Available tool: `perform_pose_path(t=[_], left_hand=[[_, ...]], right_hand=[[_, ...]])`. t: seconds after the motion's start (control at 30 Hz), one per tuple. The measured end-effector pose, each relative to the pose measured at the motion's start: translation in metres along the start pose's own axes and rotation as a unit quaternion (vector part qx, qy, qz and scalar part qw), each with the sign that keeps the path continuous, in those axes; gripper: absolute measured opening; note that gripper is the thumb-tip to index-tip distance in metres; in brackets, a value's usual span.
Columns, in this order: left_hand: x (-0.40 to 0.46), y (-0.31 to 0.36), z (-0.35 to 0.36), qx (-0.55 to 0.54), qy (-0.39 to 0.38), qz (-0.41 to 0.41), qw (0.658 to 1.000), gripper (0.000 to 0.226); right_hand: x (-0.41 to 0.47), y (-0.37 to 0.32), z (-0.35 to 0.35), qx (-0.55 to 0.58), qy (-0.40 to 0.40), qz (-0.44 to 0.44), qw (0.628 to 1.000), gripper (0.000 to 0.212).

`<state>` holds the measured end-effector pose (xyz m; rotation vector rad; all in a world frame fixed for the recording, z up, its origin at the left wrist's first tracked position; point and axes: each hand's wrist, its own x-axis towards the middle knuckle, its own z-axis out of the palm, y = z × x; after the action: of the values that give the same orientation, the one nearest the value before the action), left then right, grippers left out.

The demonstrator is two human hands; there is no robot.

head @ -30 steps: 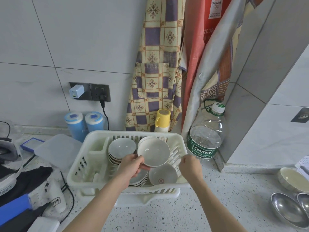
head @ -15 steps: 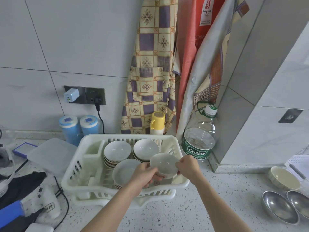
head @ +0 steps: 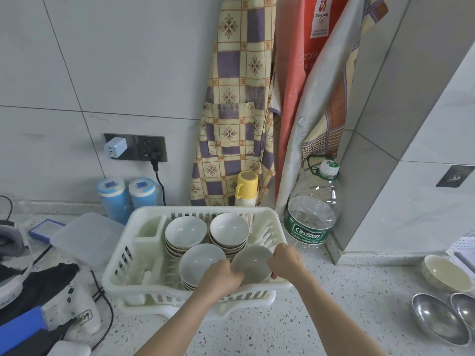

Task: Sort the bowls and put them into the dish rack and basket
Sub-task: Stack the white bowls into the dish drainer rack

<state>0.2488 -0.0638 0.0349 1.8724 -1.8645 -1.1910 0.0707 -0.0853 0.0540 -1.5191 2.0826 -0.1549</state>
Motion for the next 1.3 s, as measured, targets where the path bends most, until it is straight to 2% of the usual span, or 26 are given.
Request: perform_pose_path(t=[0.37, 0.87, 0.97, 1.07, 1.13, 1.2, 1.3], left_hand=[[-0.001, -0.005, 0.010, -0.009, -0.038, -0.014, 0.999, 0.021], [-0.015, 0.000, 0.013, -0.040, -0.041, -0.052, 0.997, 0.026], [-0.021, -0.004, 0.013, -0.053, -0.005, -0.026, 0.998, 0.015], [-0.026, -0.001, 0.011, -0.069, 0.058, -0.003, 0.996, 0.034], [-0.028, 0.008, 0.011, -0.074, 0.093, 0.014, 0.993, 0.030], [-0.028, 0.022, 0.019, -0.109, 0.099, 0.037, 0.988, 0.018], [-0.030, 0.049, 0.041, -0.146, 0.087, 0.068, 0.983, 0.014]], right_hand=[[0.002, -0.002, 0.020, -0.144, 0.019, -0.004, 0.989, 0.029], [-0.005, -0.008, 0.024, -0.173, 0.039, -0.004, 0.984, 0.028], [-0.013, -0.005, 0.022, -0.120, 0.072, -0.015, 0.990, 0.027], [-0.023, 0.008, 0.017, 0.017, 0.115, -0.023, 0.993, 0.030], [-0.031, 0.023, 0.011, 0.108, 0.139, -0.018, 0.984, 0.030], [-0.038, 0.043, 0.003, 0.163, 0.162, -0.011, 0.973, 0.027], [-0.045, 0.078, -0.014, 0.231, 0.186, 0.011, 0.955, 0.023]])
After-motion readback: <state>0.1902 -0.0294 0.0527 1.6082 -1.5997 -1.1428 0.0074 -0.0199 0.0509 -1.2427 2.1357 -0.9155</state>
